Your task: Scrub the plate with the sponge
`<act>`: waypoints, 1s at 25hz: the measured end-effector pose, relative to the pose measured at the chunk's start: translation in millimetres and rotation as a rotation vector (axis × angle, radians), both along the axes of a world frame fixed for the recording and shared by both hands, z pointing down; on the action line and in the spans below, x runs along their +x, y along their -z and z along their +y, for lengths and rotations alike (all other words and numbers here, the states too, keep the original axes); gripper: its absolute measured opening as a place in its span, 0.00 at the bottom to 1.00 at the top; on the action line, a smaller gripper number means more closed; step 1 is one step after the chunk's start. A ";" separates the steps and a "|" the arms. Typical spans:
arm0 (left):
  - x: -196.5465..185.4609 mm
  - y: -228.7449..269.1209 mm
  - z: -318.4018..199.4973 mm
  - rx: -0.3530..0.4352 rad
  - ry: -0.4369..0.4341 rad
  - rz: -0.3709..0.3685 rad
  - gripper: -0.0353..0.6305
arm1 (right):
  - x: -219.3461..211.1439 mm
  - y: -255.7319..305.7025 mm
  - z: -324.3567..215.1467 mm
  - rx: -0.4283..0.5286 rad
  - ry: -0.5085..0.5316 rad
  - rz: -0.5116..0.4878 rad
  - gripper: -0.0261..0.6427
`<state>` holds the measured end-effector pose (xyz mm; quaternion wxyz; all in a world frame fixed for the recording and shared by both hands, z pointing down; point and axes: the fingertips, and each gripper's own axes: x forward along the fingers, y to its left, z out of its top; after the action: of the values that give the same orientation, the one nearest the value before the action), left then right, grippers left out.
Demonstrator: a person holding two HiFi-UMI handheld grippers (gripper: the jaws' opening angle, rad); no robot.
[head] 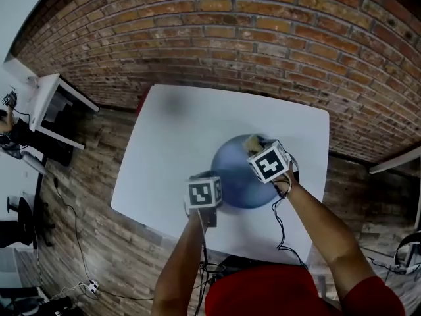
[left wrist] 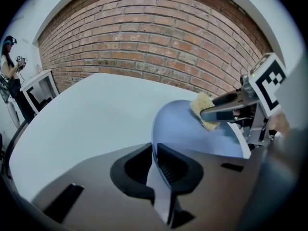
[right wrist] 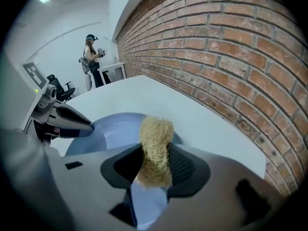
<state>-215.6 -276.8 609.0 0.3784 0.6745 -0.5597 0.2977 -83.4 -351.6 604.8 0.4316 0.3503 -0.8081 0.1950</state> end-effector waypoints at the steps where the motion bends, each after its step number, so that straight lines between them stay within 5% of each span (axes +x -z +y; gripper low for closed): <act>1: -0.1 0.2 0.2 0.001 0.002 0.004 0.12 | -4.7 4.1 2.7 0.003 0.005 -0.011 0.28; 6: -2.5 0.7 0.1 0.011 0.013 0.026 0.12 | -69.2 23.5 37.4 -0.053 0.076 -0.135 0.28; 11: -6.9 -3.2 2.1 0.002 0.029 0.013 0.12 | -99.0 6.5 65.5 -0.118 0.132 -0.132 0.28; 25: -3.0 -0.9 -0.5 0.018 0.005 0.036 0.12 | 17.5 3.8 17.8 -0.021 -0.059 0.030 0.28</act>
<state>-218.7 -277.3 609.9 0.3831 0.6817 -0.5570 0.2798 -65.9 -333.8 601.0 0.4413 0.3722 -0.7889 0.2107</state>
